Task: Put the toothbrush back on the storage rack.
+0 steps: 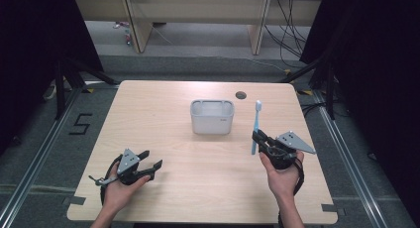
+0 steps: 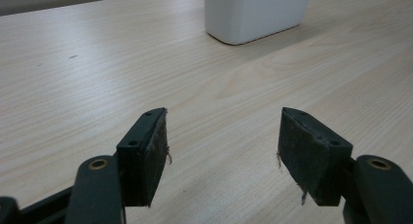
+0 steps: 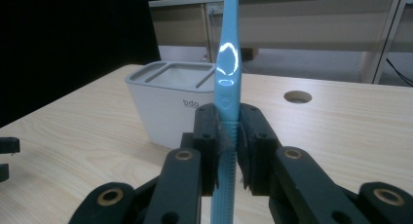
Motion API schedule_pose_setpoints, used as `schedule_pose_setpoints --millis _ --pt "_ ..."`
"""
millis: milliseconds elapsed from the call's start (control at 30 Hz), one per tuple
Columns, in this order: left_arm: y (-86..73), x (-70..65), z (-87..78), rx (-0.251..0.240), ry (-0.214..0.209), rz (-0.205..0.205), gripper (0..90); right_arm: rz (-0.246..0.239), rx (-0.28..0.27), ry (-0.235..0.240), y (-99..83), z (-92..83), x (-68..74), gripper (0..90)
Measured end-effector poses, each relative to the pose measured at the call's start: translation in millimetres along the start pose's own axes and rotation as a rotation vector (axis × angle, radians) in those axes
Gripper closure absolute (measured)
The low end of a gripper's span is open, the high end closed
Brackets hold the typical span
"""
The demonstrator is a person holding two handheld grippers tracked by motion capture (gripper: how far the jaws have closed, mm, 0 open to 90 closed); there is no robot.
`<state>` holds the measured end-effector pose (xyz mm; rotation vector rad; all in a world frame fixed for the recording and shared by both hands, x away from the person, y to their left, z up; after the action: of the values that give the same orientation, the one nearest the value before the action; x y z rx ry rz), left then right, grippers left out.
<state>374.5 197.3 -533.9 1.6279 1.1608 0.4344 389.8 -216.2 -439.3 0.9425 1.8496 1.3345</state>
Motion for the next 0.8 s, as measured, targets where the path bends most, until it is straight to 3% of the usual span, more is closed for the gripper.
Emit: schedule_pose_setpoints --millis 200,433,467,567,600,667,800 --pt "-0.1 -0.1 0.1 0.001 0.0 -0.001 34.9 0.021 -0.027 -0.017 5.1 0.7 -1.4 79.3" --pt "-0.1 -0.3 0.1 0.004 0.0 -0.001 34.9 -0.009 -0.048 -0.027 8.9 3.7 -4.6 79.3" --pt "-0.1 -0.2 0.1 0.004 -0.001 -0.001 34.9 0.014 -0.049 -0.012 9.6 4.8 -2.9 79.3" --pt "-0.2 -0.5 0.1 0.004 -0.001 -0.001 34.9 0.017 -0.059 -0.023 11.3 6.4 -2.7 79.3" --pt "-0.2 -0.5 0.1 0.005 -0.001 0.001 34.9 -0.011 -0.067 -0.026 11.9 7.2 -4.6 79.3" --pt "-0.3 -0.7 0.7 0.001 -0.006 0.002 34.9 0.016 -0.074 -0.017 13.4 8.1 -2.2 79.3" --pt "-0.4 -0.8 0.7 0.003 -0.006 0.003 35.0 -0.008 -0.084 -0.031 15.5 10.1 -4.2 79.3"
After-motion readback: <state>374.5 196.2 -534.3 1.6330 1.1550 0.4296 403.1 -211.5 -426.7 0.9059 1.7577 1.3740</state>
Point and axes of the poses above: each handheld gripper's, and its own axes: z roughly forward along the jaws, y roughly out of its top, x roughly to its left, the point moved 3 cm from there along z, roughly forward along the jaws, and after that the axes turned 14 degrees about -z, right-handed, at the moved point
